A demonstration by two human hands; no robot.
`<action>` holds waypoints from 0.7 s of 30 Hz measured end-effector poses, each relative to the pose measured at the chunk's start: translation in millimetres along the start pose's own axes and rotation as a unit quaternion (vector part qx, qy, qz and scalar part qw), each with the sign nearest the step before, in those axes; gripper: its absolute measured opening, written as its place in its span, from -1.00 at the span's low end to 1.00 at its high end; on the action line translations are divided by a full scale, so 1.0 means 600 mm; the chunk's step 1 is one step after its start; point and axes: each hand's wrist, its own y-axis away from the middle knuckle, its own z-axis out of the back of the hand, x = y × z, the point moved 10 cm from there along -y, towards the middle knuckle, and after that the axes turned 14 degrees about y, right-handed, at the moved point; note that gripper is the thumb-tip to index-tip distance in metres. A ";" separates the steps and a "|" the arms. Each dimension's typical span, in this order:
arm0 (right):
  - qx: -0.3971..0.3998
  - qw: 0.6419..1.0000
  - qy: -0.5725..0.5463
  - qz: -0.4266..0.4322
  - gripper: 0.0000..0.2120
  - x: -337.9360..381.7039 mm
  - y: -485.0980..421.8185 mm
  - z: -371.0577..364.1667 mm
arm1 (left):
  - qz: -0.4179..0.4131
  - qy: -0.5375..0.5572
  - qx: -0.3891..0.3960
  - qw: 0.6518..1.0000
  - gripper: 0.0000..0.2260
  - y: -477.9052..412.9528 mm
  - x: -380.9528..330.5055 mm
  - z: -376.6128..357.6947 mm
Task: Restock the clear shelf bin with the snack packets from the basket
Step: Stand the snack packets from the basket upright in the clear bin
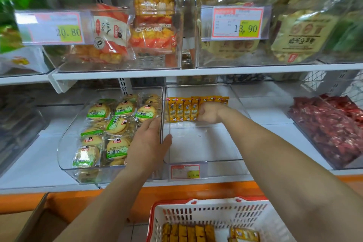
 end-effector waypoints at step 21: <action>0.204 0.964 -0.168 -0.034 -0.84 -0.092 0.360 -0.549 | 0.151 -0.121 0.376 0.906 -0.68 0.357 0.155 -0.370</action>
